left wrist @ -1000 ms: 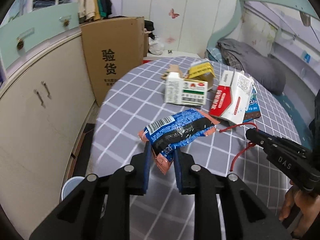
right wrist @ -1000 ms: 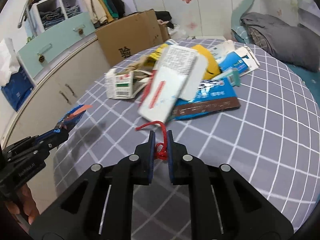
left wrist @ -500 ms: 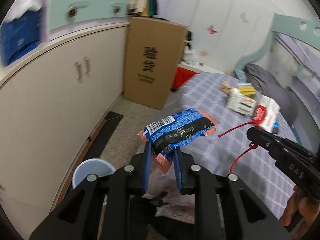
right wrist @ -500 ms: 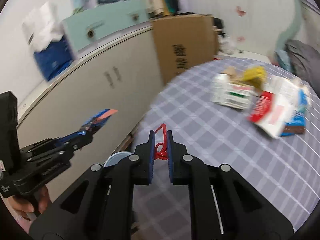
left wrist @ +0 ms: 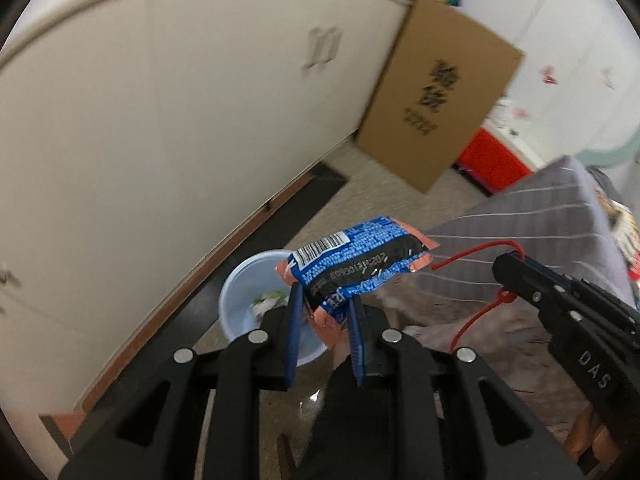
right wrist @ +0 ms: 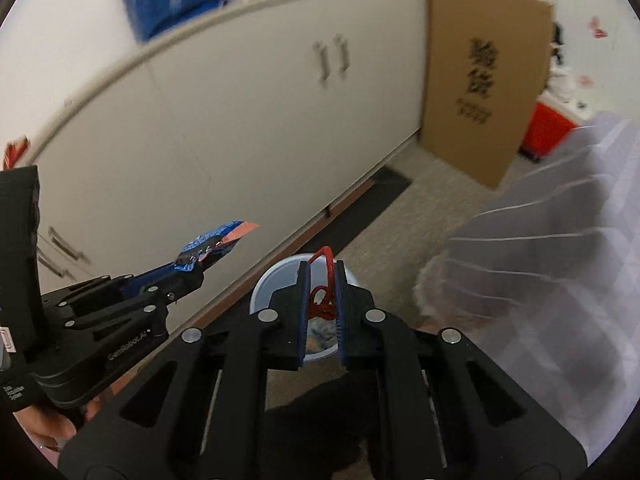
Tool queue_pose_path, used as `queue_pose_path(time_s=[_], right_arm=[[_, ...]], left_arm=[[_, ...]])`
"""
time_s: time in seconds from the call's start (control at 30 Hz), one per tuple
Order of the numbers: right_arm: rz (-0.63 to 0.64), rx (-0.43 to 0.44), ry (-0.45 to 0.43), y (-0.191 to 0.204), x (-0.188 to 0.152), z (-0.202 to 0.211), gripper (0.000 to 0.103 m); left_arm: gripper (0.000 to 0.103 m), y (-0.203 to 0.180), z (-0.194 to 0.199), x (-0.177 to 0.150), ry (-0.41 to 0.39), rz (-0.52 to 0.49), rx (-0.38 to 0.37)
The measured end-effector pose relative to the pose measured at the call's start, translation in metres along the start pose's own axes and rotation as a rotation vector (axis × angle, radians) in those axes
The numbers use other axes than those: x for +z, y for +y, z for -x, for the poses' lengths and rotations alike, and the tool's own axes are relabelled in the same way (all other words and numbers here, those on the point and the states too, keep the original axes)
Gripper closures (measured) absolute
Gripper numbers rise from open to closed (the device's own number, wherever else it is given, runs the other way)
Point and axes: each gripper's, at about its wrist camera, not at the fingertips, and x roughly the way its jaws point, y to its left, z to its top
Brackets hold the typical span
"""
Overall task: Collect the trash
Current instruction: 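Carry both items to the wastebasket and open both tools to drop them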
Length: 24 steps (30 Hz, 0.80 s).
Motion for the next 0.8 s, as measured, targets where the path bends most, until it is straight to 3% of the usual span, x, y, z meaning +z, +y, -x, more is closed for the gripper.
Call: queue_pose_path(time_s=[0.23,0.27,0.3,0.37,0.8], right_arm=[[0.023,0.028,0.059,0.028,0.009,-0.068,0.089],[0.025,0.033,0.071,0.032,0.010,-0.078,0.079],[0.026,0.034,0.074,0.033,0.010,-0.082,0.062],[0.032,0.018,0.075,0.036,0.009,-0.094,0.046],[0.000,0.012,0.119,0.027,-0.008,-0.109,0.046]], left_arm=[[0.083,0.055,-0.049,-0.002,0.079,0.081,0.066],[0.083,0.060,-0.055,-0.002,0.089,0.091,0.072],[0.083,0.064,-0.060,-0.002,0.096,0.097,0.075],[0.083,0.073,-0.068,-0.004,0.109,0.113,0.077],[0.083,0.076,-0.097,-0.006,0.154,0.125,0.071]])
